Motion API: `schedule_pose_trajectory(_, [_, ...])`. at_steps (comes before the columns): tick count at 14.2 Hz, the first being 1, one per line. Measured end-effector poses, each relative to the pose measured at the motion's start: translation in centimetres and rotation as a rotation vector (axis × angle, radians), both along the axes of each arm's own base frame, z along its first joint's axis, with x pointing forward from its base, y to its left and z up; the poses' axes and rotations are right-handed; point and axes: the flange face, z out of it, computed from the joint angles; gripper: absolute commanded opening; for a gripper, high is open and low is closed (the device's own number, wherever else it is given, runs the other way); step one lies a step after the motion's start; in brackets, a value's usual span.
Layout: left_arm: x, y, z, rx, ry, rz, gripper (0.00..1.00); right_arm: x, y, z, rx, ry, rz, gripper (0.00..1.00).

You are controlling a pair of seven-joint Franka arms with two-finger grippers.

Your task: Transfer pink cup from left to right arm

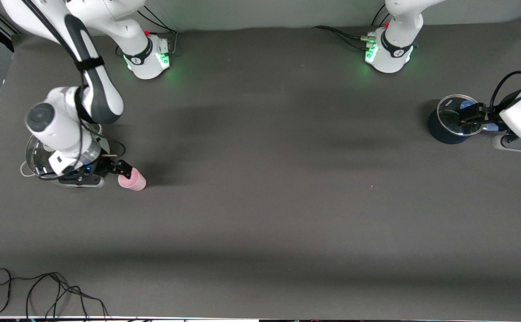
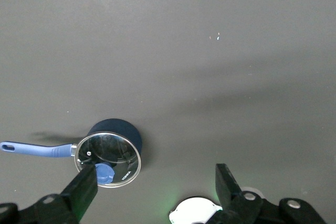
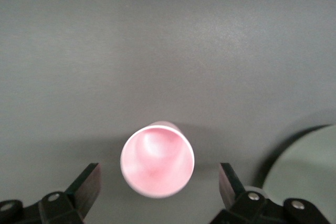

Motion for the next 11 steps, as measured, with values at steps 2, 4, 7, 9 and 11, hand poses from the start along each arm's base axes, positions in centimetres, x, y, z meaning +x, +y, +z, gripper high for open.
schedule_pose_trajectory(2, [0.1,-1.0,0.1,-0.006,-0.009,0.002,1.0,0.5,-0.1,4.8,0.028,0.038,0.002,0.99])
schedule_pose_trajectory(4, [0.3,-1.9,0.2,-0.006,-0.021,0.001,1.0,0.7,-0.3,9.8,0.038,0.053,0.015,0.99])
schedule_pose_trajectory(7, [0.3,-2.8,0.2,-0.002,-0.028,0.001,1.0,0.3,-1.4,16.4,-0.003,0.063,0.04,1.0])
schedule_pose_trajectory(9, [0.3,-2.7,0.2,-0.001,-0.032,0.005,1.0,-0.1,-2.5,20.2,-0.005,0.082,0.029,1.0])
schedule_pose_trajectory(11, [0.5,-2.2,0.3,-0.001,-0.043,0.018,1.0,-0.3,-3.4,23.9,-0.003,0.081,0.014,1.0])
